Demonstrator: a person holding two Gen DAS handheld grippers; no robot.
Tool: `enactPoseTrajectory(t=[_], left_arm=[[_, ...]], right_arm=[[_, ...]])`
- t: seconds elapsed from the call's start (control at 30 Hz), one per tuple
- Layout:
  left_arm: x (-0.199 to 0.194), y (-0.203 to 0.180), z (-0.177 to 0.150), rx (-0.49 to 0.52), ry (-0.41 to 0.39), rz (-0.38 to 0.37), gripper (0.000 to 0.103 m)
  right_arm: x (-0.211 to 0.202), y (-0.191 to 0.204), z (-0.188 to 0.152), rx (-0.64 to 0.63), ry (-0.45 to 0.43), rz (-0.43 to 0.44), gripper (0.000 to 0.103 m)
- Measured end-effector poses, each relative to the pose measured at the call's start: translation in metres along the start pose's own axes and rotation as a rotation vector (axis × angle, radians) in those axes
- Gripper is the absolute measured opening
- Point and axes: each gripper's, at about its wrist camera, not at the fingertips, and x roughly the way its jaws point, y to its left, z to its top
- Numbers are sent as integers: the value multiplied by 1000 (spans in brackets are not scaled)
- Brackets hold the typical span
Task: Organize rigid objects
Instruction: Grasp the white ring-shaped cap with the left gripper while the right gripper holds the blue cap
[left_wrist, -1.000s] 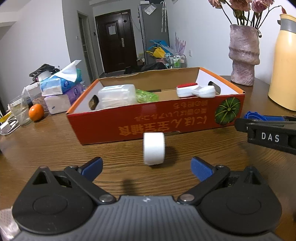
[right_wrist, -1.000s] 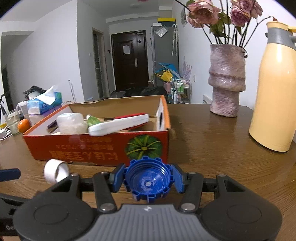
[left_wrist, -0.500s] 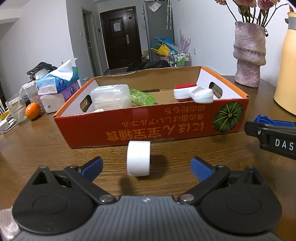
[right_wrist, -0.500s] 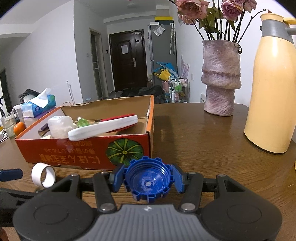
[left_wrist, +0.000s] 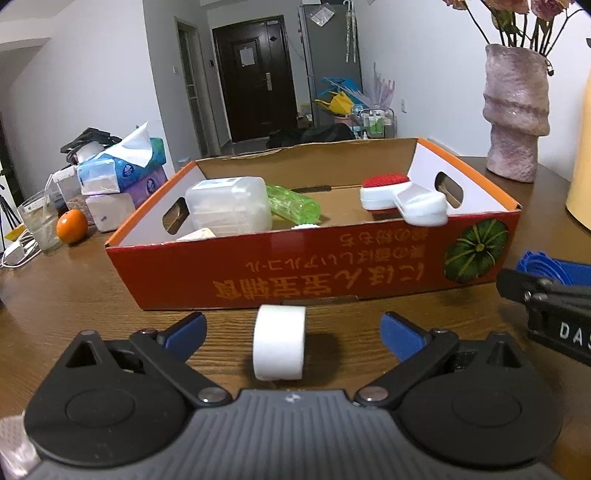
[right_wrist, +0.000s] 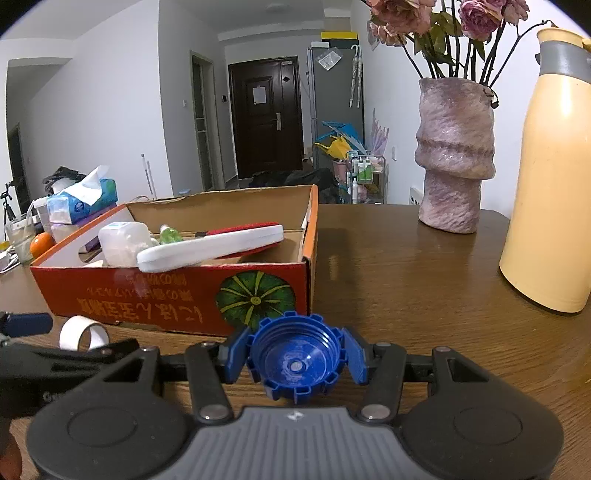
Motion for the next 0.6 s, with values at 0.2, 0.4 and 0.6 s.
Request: enactPoseTrajectory(t=[0.2, 0.4, 0.6], left_arm=[[4, 6, 0, -26, 29, -29, 66], [5, 14, 0, -63, 48, -71, 25], [2, 12, 0, -53, 31, -78, 25]], right_arm=[[-1, 2, -1, -6, 0, 1, 53], [-2, 3, -2, -16, -2, 1, 53], [-2, 3, -3, -18, -4, 1, 53]])
